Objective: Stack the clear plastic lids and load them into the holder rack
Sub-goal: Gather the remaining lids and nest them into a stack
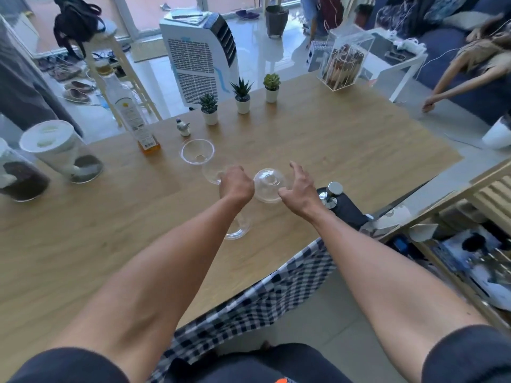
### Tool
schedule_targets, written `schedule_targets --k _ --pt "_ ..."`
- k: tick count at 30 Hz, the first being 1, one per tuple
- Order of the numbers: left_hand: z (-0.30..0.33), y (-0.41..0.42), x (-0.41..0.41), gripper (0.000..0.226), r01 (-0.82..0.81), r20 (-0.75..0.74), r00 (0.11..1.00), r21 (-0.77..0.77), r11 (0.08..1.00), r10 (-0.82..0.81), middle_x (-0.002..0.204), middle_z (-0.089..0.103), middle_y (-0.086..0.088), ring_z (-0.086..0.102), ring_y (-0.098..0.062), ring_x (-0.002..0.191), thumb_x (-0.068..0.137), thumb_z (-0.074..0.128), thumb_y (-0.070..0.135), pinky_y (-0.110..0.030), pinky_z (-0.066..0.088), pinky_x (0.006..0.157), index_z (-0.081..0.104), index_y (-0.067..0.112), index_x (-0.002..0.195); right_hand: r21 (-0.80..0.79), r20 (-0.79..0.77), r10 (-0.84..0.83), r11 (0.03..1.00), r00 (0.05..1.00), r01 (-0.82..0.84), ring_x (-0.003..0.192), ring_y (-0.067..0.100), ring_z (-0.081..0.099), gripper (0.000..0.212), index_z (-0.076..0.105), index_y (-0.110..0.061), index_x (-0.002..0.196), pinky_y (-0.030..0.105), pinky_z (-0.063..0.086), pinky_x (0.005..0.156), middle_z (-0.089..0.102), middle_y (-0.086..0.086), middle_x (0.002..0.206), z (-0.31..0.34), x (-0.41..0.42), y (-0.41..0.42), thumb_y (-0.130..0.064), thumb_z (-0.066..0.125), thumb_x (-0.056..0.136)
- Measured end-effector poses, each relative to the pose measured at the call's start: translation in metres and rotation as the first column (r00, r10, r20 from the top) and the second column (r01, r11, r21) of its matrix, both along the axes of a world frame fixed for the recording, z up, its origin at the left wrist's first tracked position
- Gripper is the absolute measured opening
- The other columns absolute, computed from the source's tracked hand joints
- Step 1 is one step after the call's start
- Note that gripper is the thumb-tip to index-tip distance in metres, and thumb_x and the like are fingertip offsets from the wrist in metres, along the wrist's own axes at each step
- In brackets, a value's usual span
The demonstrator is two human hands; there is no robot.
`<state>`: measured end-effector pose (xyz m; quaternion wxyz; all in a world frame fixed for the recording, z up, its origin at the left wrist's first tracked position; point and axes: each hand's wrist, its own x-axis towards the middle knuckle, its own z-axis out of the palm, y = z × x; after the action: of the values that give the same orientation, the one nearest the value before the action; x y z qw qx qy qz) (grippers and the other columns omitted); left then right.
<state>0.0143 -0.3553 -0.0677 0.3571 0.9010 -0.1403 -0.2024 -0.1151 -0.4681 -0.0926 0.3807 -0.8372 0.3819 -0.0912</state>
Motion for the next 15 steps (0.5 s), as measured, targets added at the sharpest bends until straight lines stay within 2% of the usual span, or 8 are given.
schedule_targets --k 1,3,6,9,11,13,15 --pt "0.004 0.004 0.003 0.034 0.001 0.054 0.999 0.004 1.0 -0.001 0.124 0.068 -0.014 0.065 -0.035 0.114 0.092 0.052 0.0 -0.039 0.053 0.095 0.068 0.005 0.121 -0.048 0.006 0.005 0.999 1.0 -0.004 0.139 0.033 0.043 0.077 0.035 -0.014 0.157 0.049 0.039 0.116 0.048 0.013 0.151 0.0 0.0 0.003 -0.022 0.06 0.085" --pt "0.008 0.013 0.013 0.035 0.021 0.178 0.984 -0.027 0.999 -0.016 0.123 0.07 -0.013 0.067 -0.032 0.112 0.092 0.053 0.003 -0.038 0.053 0.095 0.072 0.008 0.121 -0.184 0.026 0.04 0.982 0.999 -0.035 0.13 0.032 0.049 0.062 0.048 -0.012 0.148 0.047 0.042 0.11 0.055 0.013 0.14 0.001 0.002 0.011 -0.024 0.062 0.089" --pt "0.007 0.03 0.033 0.036 0.122 0.275 0.954 0.02 0.992 -0.123 0.127 0.068 -0.014 0.065 -0.033 0.115 0.096 0.052 0.008 -0.04 0.051 0.099 0.072 0.012 0.126 -0.33 0.052 0.19 0.93 0.98 -0.162 0.12 0.032 0.055 0.044 0.059 -0.009 0.133 0.045 0.048 0.103 0.061 0.013 0.127 0.005 0.01 0.029 -0.023 0.062 0.092" --pt "-0.001 0.052 0.053 0.047 0.292 0.349 0.866 0.231 0.928 -0.359 0.142 0.061 -0.005 0.052 -0.029 0.132 0.092 0.055 0.006 -0.043 0.042 0.109 0.067 0.021 0.134 -0.358 -0.022 0.421 0.843 0.907 -0.401 0.125 0.033 0.053 0.053 0.057 -0.009 0.138 0.05 0.053 0.099 0.059 0.014 0.133 0.004 0.013 0.049 -0.012 0.06 0.086" --pt "-0.008 0.066 0.062 0.056 0.371 0.379 0.769 0.391 0.842 -0.515 0.15 0.056 0.0 0.04 -0.026 0.143 0.089 0.056 0.005 -0.043 0.03 0.115 0.062 0.025 0.141 -0.43 -0.13 0.561 0.711 0.818 -0.556 0.13 0.036 0.05 0.067 0.05 -0.012 0.147 0.052 0.052 0.105 0.053 0.018 0.143 -0.002 0.008 0.06 -0.007 0.062 0.081" --pt "-0.015 0.077 0.068 0.058 0.41 0.408 0.685 0.468 0.783 -0.603 0.154 0.051 -0.002 0.033 -0.026 0.148 0.09 0.058 0.006 -0.043 0.023 0.116 0.059 0.028 0.144 -0.508 -0.261 0.62 0.563 0.74 -0.652 0.135 0.039 0.047 0.079 0.044 -0.016 0.151 0.052 0.046 0.11 0.046 0.022 0.151 -0.014 -0.002 0.064 -0.006 0.068 0.077" --pt "-0.021 0.083 0.069 0.054 0.42 0.456 0.63 0.48 0.77 -0.628 0.152 0.052 -0.006 0.035 -0.029 0.146 0.092 0.059 0.005 -0.043 0.023 0.115 0.062 0.027 0.141 -0.531 -0.326 0.62 0.505 0.714 -0.681 0.138 0.041 0.044 0.082 0.044 -0.019 0.151 0.052 0.045 0.11 0.041 0.023 0.156 -0.024 -0.012 0.064 -0.008 0.074 0.075"
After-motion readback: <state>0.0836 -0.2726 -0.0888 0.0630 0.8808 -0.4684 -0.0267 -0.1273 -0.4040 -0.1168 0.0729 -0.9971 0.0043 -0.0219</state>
